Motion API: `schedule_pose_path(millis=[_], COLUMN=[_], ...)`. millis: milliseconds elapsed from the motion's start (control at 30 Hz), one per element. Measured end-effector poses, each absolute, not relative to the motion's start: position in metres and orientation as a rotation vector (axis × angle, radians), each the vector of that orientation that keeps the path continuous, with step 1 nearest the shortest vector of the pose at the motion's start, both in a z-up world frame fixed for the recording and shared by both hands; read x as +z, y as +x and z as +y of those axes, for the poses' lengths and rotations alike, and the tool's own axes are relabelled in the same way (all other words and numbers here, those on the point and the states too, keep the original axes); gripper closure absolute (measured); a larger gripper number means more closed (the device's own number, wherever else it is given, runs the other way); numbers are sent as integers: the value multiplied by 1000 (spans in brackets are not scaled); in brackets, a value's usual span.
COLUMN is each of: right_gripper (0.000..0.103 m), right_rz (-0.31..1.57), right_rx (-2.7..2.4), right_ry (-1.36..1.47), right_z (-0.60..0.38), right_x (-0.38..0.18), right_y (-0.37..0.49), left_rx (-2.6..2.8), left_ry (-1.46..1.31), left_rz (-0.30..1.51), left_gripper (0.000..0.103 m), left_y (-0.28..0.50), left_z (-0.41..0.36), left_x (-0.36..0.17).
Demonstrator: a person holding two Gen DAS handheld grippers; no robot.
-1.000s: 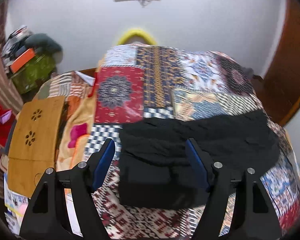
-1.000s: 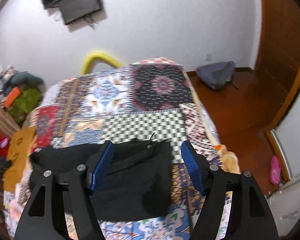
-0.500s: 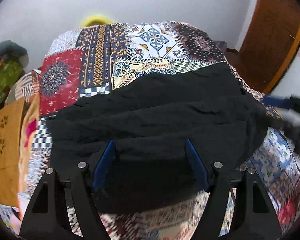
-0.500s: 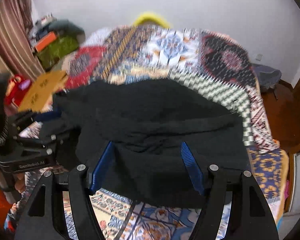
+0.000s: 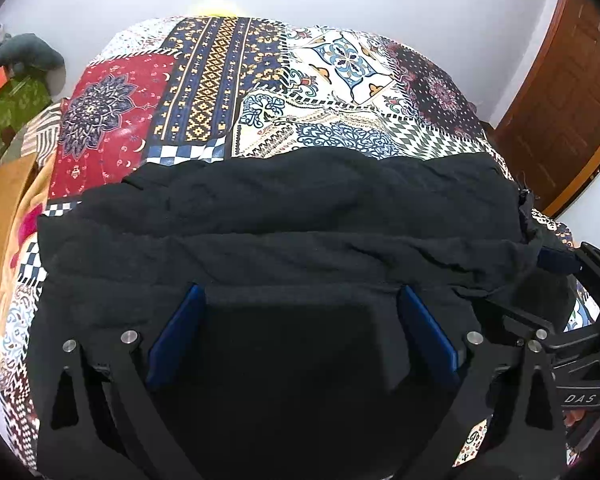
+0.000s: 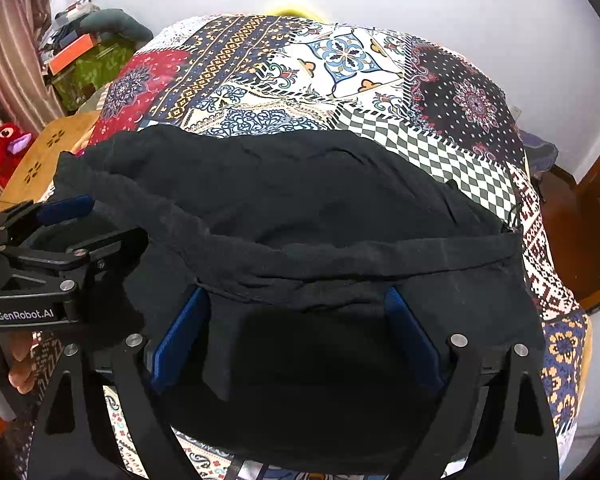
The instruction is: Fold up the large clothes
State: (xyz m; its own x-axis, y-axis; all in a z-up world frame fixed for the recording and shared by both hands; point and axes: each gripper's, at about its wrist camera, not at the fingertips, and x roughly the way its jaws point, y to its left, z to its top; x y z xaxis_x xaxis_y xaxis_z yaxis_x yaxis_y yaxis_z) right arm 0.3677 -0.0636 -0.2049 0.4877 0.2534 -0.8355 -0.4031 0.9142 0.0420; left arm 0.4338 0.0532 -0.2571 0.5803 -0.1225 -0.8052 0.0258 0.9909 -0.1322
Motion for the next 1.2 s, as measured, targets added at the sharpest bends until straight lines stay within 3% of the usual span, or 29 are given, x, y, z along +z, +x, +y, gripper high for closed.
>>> schedule_pose_path(millis=[433, 733, 1000, 1200], right_gripper=[15, 15, 15, 15], right_rz=[983, 902, 867, 879], right_rx=[363, 380, 404, 409], right_ry=[-242, -243, -251, -258], right_z=[-75, -70, -62, -59], right_x=[-180, -152, -150, -159], right_y=[323, 300, 293, 295], left_rx=[1, 143, -46, -85], left_ry=[-240, -449, -851, -993], left_rz=[943, 819, 916, 895], left_gripper=[5, 5, 9, 11], left_y=[368, 309, 307, 328], left_z=[100, 157, 183, 190], left_x=[-238, -214, -273, -300])
